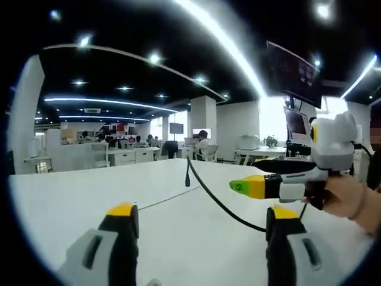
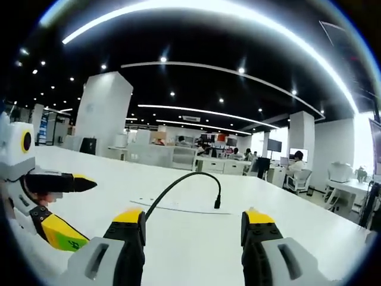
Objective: Locate the USB plug end of the data cable currently connected to the USB port on the desk. Grip the plug, withdraw it from the port, and place it onto the desktop.
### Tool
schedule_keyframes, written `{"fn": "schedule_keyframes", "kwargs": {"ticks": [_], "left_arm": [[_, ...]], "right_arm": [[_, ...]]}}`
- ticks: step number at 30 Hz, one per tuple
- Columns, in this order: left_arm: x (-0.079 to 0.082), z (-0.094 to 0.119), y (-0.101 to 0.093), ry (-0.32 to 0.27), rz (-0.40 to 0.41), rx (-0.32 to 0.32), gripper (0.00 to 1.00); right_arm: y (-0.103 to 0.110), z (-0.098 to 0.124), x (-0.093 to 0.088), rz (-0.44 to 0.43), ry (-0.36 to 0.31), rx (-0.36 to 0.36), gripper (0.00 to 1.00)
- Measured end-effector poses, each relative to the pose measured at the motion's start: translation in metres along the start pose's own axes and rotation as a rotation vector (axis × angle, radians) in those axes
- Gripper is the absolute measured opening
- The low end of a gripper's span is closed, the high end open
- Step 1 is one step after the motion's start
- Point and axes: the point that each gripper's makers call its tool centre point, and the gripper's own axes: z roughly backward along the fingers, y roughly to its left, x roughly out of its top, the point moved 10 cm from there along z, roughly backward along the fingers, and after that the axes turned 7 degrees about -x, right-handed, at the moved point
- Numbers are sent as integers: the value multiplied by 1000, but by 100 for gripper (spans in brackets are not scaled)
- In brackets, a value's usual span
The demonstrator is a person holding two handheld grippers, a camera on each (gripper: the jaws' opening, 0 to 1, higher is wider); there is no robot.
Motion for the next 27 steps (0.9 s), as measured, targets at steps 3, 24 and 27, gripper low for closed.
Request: {"fn": "schedule_keyframes", "kwargs": {"ticks": [3,24,27], "left_arm": [[0,-6,1,1,-20,-8,88],[-6,-30,12,-15,-25,-36,88],[-10,-32,15,-10,-22,-21,88]], "right_arm": [[-1,-4,0,-1,-6,-7,65],[-3,-36,-14,-21,38,-17,65],[-2,-42,-14,-24,34,-17,65]]}}
